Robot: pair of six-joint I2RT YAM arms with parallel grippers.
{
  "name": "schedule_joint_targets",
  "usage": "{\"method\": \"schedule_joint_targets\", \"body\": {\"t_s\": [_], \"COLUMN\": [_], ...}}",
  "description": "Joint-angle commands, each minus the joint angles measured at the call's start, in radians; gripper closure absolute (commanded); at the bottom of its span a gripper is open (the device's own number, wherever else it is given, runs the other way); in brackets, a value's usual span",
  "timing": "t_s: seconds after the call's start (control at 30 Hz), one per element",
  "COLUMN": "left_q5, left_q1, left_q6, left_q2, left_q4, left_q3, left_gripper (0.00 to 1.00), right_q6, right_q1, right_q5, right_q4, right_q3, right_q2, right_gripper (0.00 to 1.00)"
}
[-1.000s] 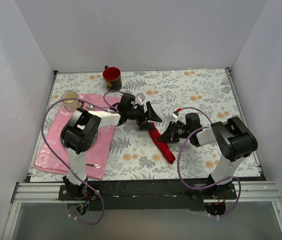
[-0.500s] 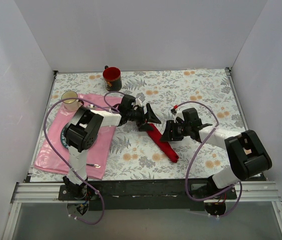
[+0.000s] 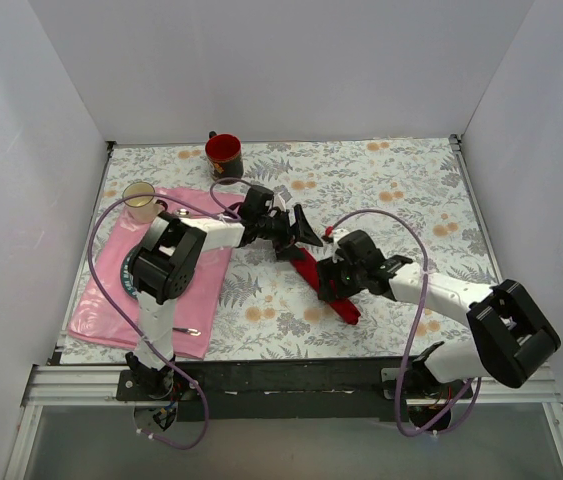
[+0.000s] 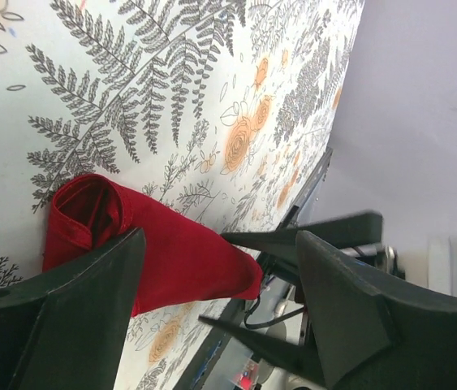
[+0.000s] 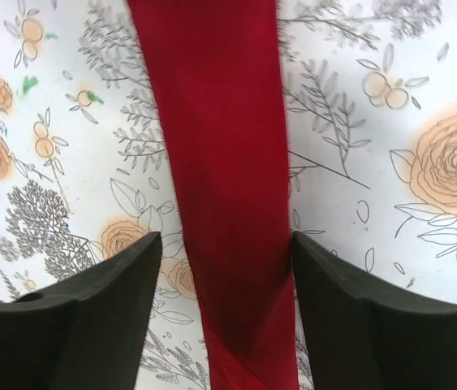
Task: Fold the napkin, place the utensils inside, and roll it up
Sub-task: Roll the napkin with the utensil
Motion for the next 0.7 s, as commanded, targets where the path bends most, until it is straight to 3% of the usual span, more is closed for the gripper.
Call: {"method": "schedule_joint_targets", "body": {"t_s": [0.0,0.13,0.3,0.67], "left_q5": [-0.045,-0.048,-0.092,-0.117], "left_q1": [0.008,0.029,0.066,0.15], "left_q6": [0.013,-0.024,-0.006,0.071], "left_q2": [0.013,-0.013,-0.058,-0.216], "left_q4": [-0.17,-0.243,-0.408,-0.482], "left_q3": [0.09,0.15,0.265,0.198], "left_gripper": [0.25,0.22,0.2,0.2], "right_q6": [-0.146,-0.229,-0.264,-0.145], "right_q1": [0.133,0.193,0.235,0.307], "right_q5": [0.252,0.352,0.441,0.643], "right_q4": [-0.142,-0.172,-0.141,-0.053], "right_q3": [0.149,0.223,0.271,0.246], "right_q2": [0.006,0.066,0.173,0.293], "right_gripper": [0.22,0.13,0.13,0.31]}}
